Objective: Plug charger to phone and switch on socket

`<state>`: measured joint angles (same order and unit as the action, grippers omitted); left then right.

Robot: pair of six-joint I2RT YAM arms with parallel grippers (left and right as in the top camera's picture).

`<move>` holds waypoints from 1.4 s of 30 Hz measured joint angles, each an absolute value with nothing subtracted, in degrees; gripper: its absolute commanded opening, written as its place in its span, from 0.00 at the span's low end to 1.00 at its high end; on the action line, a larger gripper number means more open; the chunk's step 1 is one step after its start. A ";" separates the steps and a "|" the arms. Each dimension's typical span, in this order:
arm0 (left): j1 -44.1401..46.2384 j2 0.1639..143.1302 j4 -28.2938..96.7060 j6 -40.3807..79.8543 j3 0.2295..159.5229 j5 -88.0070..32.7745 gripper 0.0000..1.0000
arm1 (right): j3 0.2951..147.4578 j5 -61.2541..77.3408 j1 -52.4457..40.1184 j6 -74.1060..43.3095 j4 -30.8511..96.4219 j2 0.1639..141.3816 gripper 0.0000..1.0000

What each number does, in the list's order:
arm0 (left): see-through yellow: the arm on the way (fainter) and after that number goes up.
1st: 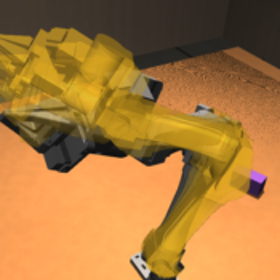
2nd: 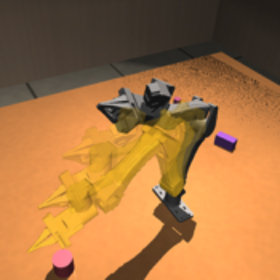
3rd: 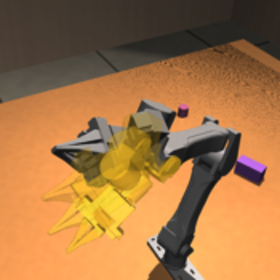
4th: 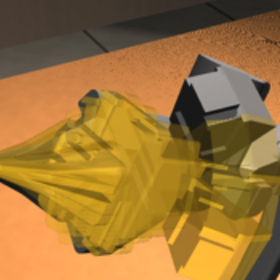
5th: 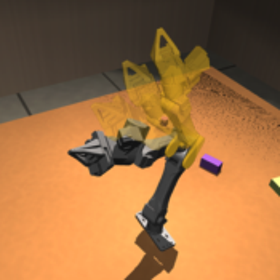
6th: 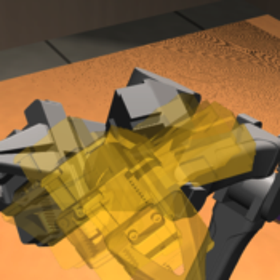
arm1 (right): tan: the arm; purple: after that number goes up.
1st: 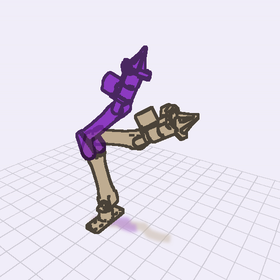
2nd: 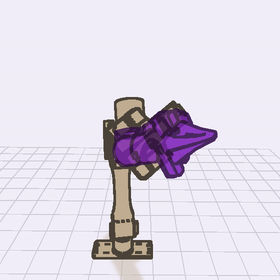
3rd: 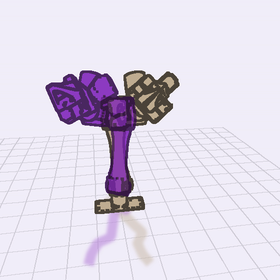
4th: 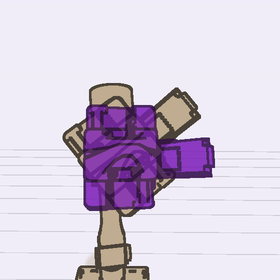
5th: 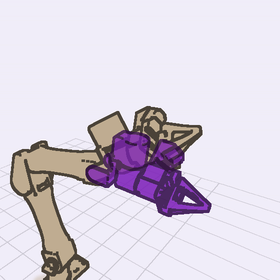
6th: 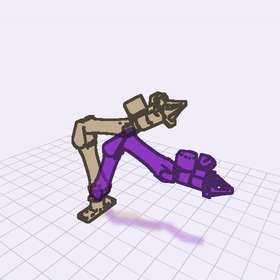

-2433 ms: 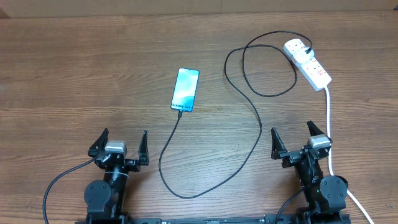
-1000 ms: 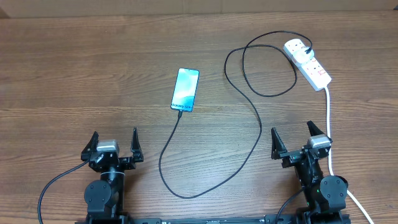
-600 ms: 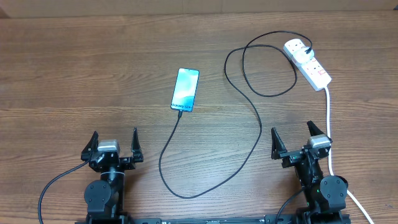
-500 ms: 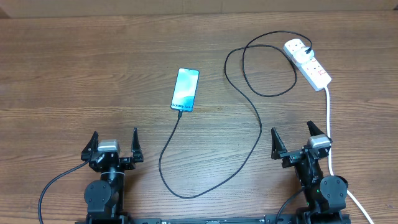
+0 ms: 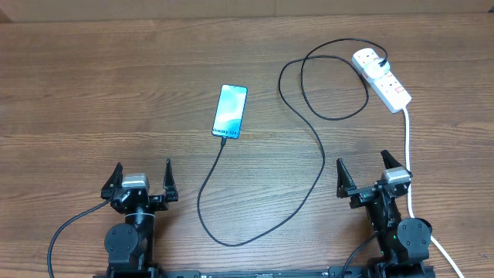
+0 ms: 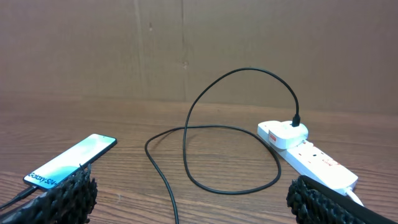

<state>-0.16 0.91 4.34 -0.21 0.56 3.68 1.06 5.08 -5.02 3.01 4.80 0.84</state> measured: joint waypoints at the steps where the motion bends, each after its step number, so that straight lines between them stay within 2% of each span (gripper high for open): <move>1: -0.16 0.91 4.34 -0.21 0.56 3.66 1.00 | 1.06 5.10 -5.02 3.01 4.78 0.84 1.00; 42: -0.16 0.91 4.29 0.86 0.56 4.12 1.00 | 1.06 5.10 -5.02 3.01 4.78 0.84 1.00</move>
